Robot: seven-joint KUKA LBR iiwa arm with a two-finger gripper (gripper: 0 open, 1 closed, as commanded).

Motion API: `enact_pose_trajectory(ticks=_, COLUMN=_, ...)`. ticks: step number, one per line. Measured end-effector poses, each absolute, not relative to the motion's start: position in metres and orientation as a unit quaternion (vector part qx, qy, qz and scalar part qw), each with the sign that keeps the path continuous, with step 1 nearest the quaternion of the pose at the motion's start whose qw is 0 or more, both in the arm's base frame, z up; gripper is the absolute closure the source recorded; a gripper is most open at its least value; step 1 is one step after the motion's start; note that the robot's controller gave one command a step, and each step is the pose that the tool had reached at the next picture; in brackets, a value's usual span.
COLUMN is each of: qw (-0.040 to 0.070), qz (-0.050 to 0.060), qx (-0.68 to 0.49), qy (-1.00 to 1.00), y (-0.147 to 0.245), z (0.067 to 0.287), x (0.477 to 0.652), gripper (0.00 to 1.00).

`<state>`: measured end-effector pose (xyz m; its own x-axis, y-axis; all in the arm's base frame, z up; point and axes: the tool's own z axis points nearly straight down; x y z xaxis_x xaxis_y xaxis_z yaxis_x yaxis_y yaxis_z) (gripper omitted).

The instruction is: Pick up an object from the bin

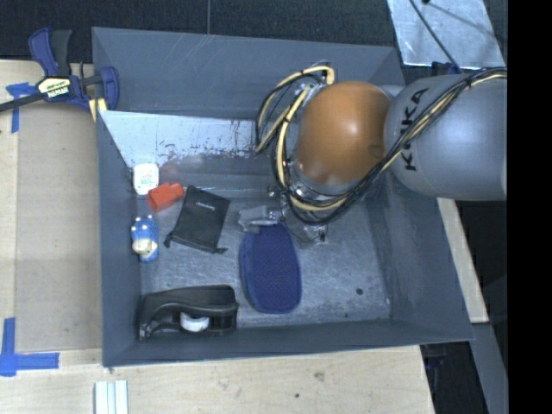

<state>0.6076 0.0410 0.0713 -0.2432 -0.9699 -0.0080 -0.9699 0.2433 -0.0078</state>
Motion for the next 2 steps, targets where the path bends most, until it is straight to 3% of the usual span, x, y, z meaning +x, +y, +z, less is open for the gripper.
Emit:
enact_pose_trajectory(ticks=1, qw=0.008, qz=-0.001, qx=-0.613, qy=0.790, y=0.0410, z=0.0727, x=0.6089, gripper=0.00)
enact_pose_trajectory(ticks=2, qw=0.010, qz=-0.002, qx=-0.613, qy=0.790, y=0.0416, z=0.0758, x=0.6107, gripper=1.00)
